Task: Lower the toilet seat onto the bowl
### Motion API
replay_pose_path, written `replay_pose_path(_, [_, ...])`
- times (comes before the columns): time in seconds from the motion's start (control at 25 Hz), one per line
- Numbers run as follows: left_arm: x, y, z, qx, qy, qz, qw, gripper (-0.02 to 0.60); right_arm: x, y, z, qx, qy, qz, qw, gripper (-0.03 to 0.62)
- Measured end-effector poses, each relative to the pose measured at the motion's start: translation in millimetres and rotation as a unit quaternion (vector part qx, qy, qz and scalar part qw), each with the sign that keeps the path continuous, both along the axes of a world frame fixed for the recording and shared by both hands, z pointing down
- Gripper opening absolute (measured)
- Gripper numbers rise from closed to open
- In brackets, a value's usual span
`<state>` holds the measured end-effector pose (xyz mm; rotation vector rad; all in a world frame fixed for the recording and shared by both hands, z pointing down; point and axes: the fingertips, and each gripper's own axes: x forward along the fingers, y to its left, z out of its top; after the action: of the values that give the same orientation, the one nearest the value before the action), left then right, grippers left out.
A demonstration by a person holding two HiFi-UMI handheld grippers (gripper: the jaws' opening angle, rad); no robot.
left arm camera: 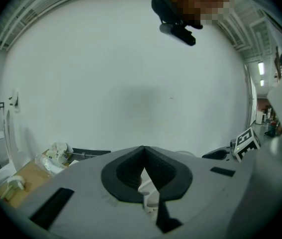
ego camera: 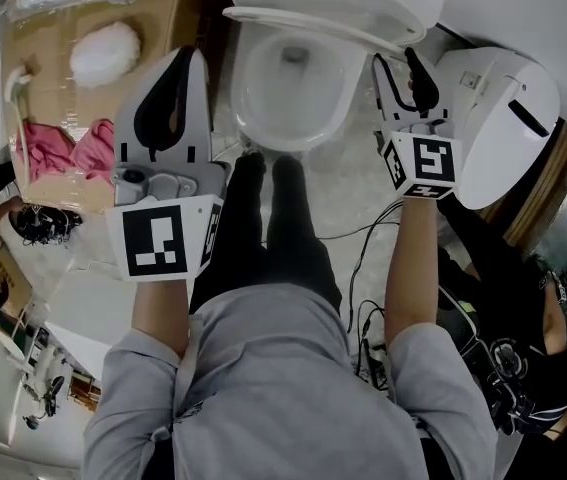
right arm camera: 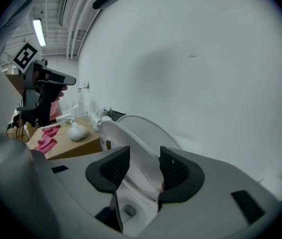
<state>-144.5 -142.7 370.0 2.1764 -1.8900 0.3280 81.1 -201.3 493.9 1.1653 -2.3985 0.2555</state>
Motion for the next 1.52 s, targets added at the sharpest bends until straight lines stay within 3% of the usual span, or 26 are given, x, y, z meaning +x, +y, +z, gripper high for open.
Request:
replay_pose_path(0.88, [8.4, 50.6, 6.0, -0.002, 0.000, 0.007, 1.0000, -0.002, 7.8, 65.6, 17.4, -0.013, 0.021, 0.000, 1.000, 0.143])
replay_pose_path(1.52, [8.4, 84.6, 14.6, -0.007, 0.004, 0.018, 0.9998, -0.002, 1.7, 138.6, 42.6, -0.049, 0.046, -0.019, 0.998, 0.146])
